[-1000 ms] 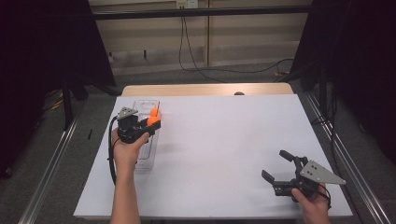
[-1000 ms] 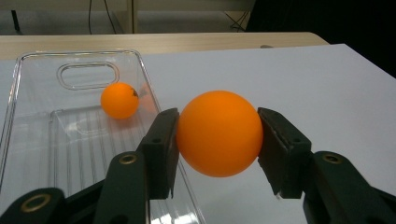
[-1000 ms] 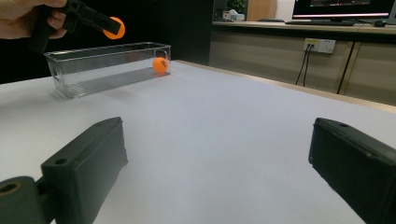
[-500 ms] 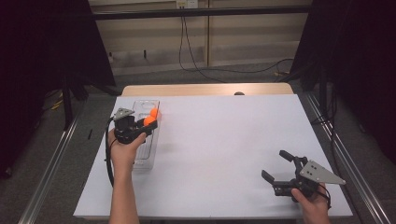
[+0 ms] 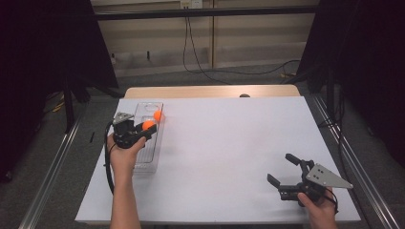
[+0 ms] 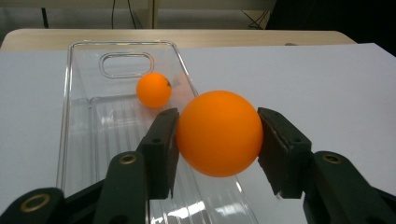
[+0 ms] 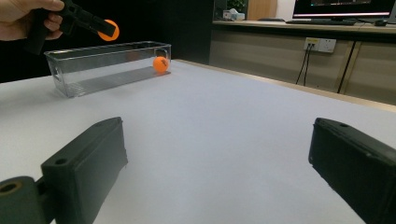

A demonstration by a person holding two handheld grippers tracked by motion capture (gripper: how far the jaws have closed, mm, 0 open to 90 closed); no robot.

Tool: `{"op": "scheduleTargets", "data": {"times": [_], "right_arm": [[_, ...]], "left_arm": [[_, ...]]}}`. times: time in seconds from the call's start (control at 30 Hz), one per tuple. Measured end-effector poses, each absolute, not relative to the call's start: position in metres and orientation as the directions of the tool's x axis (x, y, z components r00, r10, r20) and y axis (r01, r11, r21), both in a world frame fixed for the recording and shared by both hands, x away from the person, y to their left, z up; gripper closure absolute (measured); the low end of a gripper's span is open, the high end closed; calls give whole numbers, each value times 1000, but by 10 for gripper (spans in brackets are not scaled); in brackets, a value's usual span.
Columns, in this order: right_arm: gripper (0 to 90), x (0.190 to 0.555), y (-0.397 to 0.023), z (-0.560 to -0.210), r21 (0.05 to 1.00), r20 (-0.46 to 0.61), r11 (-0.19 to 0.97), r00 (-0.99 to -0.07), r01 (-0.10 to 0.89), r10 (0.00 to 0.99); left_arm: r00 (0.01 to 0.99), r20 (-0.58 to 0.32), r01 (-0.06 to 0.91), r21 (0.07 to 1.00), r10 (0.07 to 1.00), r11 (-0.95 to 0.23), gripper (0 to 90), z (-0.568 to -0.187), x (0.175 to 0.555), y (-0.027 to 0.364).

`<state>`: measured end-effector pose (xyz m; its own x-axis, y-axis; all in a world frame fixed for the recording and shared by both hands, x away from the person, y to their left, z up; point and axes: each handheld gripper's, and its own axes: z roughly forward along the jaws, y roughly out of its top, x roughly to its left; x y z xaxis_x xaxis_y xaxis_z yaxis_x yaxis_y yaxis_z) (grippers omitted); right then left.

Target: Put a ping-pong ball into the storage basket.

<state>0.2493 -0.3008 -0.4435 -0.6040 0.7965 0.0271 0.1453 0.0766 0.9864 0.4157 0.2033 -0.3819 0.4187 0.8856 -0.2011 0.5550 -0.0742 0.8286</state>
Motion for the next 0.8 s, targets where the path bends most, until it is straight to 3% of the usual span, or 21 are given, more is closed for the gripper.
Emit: {"op": "scheduleTargets", "data": {"times": [0.8], "right_arm": [[36, 250, -300, -443, 986, 26, 79, -608, 146, 793]], "left_arm": [[359, -166, 583, 808, 918, -81, 506, -395, 416, 215]]}}
